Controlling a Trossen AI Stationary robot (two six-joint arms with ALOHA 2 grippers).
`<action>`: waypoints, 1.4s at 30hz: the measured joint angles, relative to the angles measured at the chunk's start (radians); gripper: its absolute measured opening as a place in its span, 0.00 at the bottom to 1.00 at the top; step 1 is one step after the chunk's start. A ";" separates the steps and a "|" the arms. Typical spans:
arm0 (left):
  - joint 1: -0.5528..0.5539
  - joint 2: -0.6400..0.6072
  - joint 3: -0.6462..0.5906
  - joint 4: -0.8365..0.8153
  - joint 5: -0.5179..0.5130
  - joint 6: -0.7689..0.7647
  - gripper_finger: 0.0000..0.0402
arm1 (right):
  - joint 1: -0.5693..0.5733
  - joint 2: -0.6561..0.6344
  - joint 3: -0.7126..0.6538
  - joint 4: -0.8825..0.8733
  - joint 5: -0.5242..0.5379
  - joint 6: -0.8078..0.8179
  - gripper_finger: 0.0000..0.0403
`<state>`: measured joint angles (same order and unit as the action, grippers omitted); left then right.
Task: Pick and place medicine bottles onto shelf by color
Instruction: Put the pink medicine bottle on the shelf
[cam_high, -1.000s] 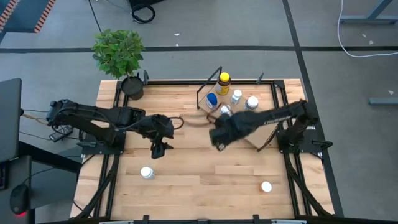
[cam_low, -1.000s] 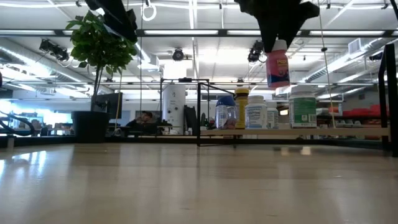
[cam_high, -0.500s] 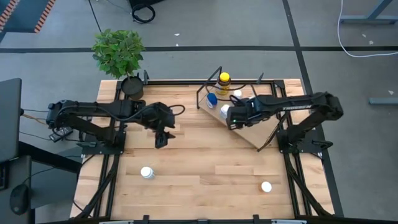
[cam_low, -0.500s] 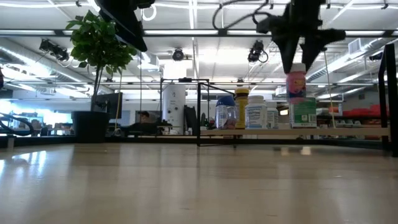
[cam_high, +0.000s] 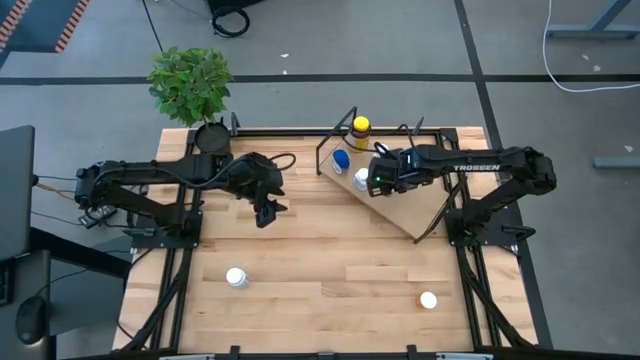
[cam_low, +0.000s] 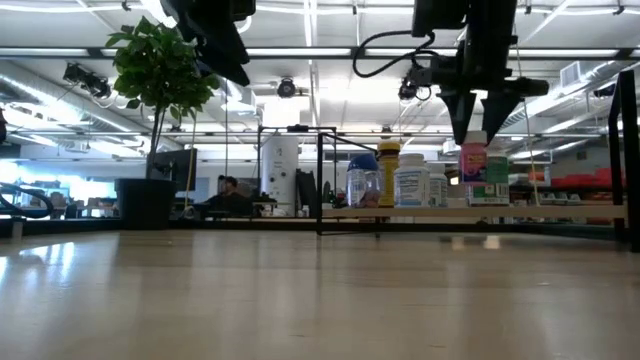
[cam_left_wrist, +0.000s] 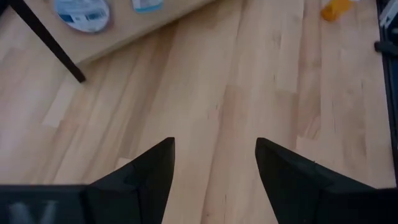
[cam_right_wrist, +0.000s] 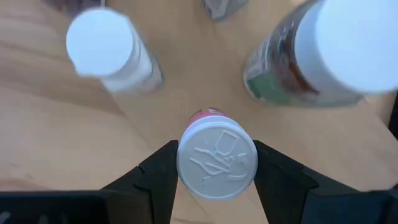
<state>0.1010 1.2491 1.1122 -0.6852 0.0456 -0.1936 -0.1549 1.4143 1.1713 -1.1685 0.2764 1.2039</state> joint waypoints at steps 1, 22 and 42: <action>0.008 0.000 0.000 0.007 0.000 0.003 0.58 | -0.012 0.000 0.000 0.003 0.000 -0.011 0.48; 0.112 0.001 0.000 0.032 0.000 0.029 0.57 | -0.059 0.000 0.000 0.041 -0.087 -0.031 0.48; 0.108 0.002 0.000 0.032 0.000 0.003 0.57 | -0.017 0.001 0.000 0.038 -0.049 0.082 0.48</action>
<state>0.2092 1.2510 1.1124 -0.6533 0.0460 -0.1908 -0.1722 1.4151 1.1709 -1.1300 0.2269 1.2863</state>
